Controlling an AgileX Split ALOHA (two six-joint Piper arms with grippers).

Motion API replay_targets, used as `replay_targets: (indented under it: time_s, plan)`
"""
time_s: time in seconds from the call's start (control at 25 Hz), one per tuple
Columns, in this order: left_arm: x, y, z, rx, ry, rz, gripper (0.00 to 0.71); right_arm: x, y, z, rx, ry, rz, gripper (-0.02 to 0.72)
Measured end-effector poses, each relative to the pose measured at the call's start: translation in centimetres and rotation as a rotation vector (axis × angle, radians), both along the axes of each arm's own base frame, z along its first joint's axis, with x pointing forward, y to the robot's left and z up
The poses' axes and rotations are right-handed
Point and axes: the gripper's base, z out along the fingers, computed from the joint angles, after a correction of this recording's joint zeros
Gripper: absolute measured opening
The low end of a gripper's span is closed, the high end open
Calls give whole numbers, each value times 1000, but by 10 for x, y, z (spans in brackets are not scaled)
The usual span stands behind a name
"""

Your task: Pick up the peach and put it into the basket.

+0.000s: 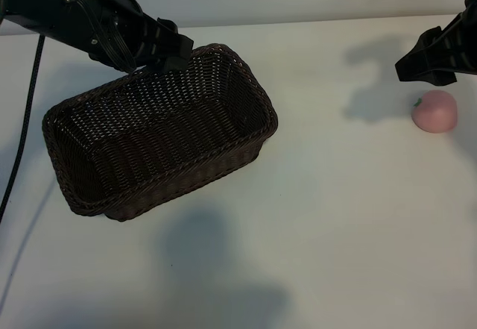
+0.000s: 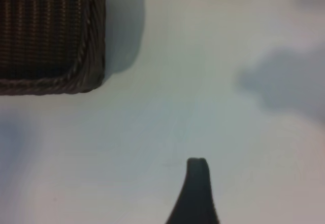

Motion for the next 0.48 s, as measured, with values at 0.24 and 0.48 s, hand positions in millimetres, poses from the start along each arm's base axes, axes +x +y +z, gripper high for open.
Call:
replay_targets:
  time_s: [0.24,0.48]
  plan:
    - [2,0,1,-7,-21,5,575,0,0,0,0,-4,-2,595]
    - [2,0,1,-7,-22,5,575,1,0,0,-1,-10,-5,595]
